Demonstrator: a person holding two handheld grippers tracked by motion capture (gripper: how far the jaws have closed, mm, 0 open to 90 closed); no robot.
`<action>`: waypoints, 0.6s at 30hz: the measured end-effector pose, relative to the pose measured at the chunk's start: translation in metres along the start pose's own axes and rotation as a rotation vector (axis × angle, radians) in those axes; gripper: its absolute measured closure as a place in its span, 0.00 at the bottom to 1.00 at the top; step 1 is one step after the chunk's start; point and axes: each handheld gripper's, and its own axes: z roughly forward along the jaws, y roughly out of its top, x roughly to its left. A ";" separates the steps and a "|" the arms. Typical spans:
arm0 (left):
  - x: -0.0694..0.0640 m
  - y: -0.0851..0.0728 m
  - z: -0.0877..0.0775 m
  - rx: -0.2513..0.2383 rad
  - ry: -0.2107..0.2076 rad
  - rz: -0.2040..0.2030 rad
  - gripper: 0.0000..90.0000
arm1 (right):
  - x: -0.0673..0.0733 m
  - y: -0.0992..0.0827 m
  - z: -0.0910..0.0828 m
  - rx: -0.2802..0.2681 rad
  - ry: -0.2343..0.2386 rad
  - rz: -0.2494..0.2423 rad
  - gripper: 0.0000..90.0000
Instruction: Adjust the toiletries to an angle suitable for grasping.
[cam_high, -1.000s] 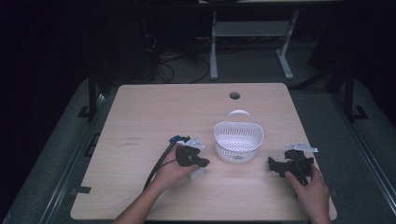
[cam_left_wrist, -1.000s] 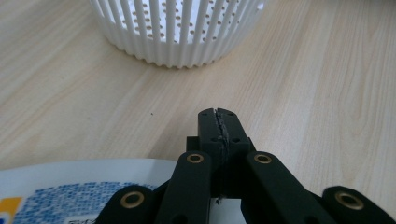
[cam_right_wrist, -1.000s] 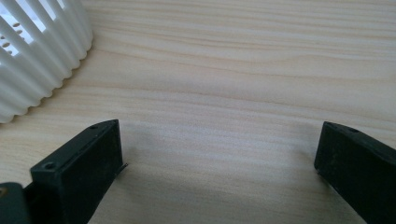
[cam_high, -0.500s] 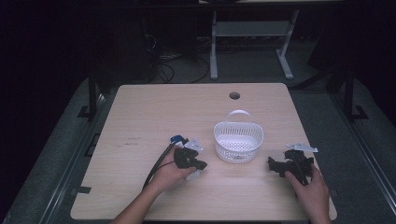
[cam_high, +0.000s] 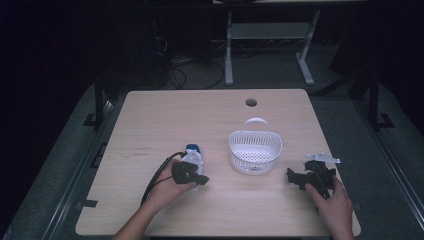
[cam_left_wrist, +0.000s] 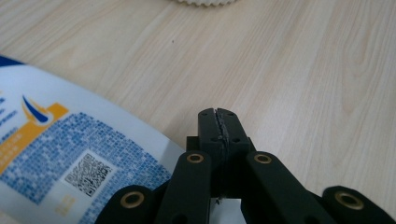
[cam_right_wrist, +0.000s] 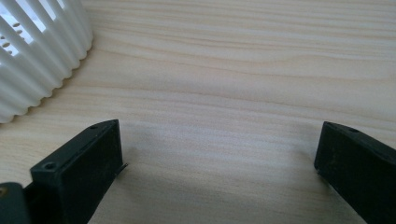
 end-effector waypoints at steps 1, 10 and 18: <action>0.000 0.000 0.000 0.000 0.000 0.000 1.00 | 0.000 0.000 0.000 0.000 0.000 0.000 0.01; 0.001 -0.014 -0.013 0.001 0.018 -0.018 1.00 | 0.000 0.000 0.000 0.000 0.000 0.000 0.01; 0.006 -0.030 -0.025 0.001 0.045 -0.049 1.00 | 0.000 0.000 0.000 0.000 0.000 0.000 0.00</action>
